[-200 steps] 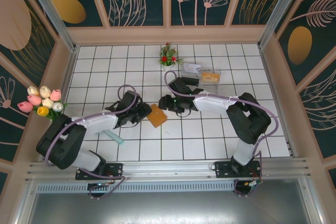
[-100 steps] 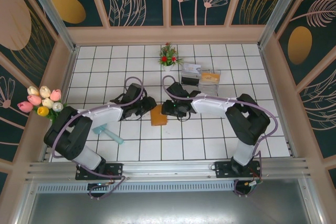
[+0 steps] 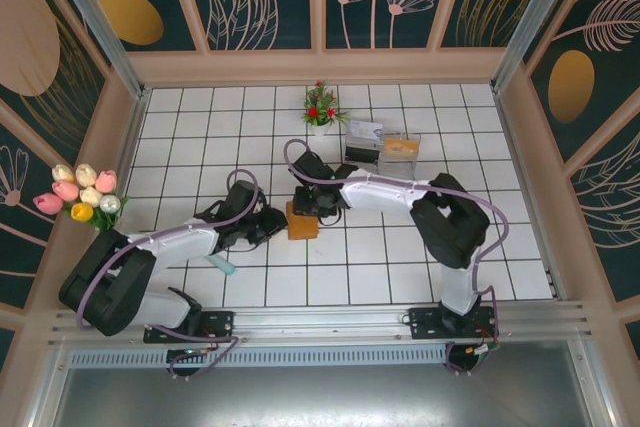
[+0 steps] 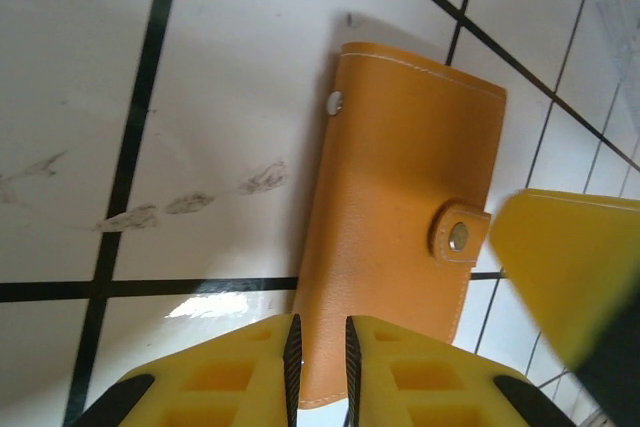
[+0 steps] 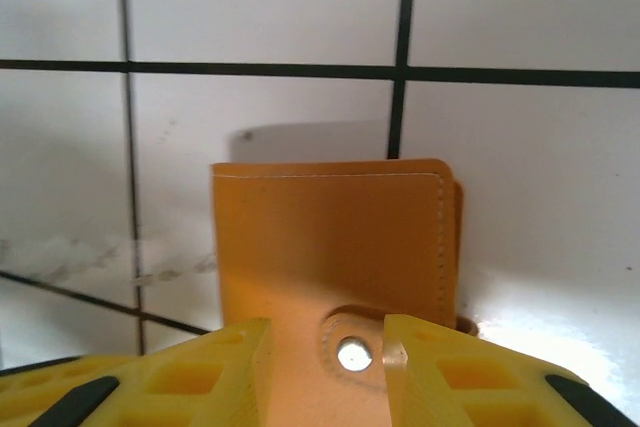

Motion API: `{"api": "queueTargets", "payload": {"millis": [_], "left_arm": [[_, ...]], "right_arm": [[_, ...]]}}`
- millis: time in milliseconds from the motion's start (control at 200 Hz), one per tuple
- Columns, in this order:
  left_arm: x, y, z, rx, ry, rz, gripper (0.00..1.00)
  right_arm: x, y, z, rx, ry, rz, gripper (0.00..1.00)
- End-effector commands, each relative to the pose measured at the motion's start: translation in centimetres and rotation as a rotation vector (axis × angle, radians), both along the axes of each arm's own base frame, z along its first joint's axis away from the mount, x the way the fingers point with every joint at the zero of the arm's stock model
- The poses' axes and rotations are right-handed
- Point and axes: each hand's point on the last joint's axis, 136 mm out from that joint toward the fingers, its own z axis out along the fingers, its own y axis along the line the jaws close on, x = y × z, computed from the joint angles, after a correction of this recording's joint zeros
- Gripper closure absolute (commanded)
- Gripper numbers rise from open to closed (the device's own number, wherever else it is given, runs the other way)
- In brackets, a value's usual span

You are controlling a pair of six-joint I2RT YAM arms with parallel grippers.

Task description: Take the credit cards out of the card holder

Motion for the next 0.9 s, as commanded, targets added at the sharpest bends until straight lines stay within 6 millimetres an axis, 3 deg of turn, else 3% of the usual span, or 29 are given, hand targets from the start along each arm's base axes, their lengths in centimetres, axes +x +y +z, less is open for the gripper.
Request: {"api": "queueTargets", "payload": {"millis": [0, 150, 570, 896], "left_arm": [[0.0, -1.0, 0.1, -0.039, -0.001, -0.020, 0.78], [0.2, -1.5, 0.4, -0.056, -0.008, -0.033, 0.79], [-0.7, -2.2, 0.3, -0.121, -0.001, -0.042, 1.00], [-0.5, -3.2, 0.6, -0.198, -0.018, -0.052, 1.00]], "right_arm": [[-0.3, -0.7, -0.3, -0.079, 0.012, -0.010, 0.65], [-0.5, -0.5, -1.0, -0.096, 0.027, 0.006, 0.67], [-1.1, -1.2, -3.2, -0.194, 0.060, 0.024, 0.63], [-1.3, -1.8, -3.9, -0.245, 0.060, 0.026, 0.63]]}}
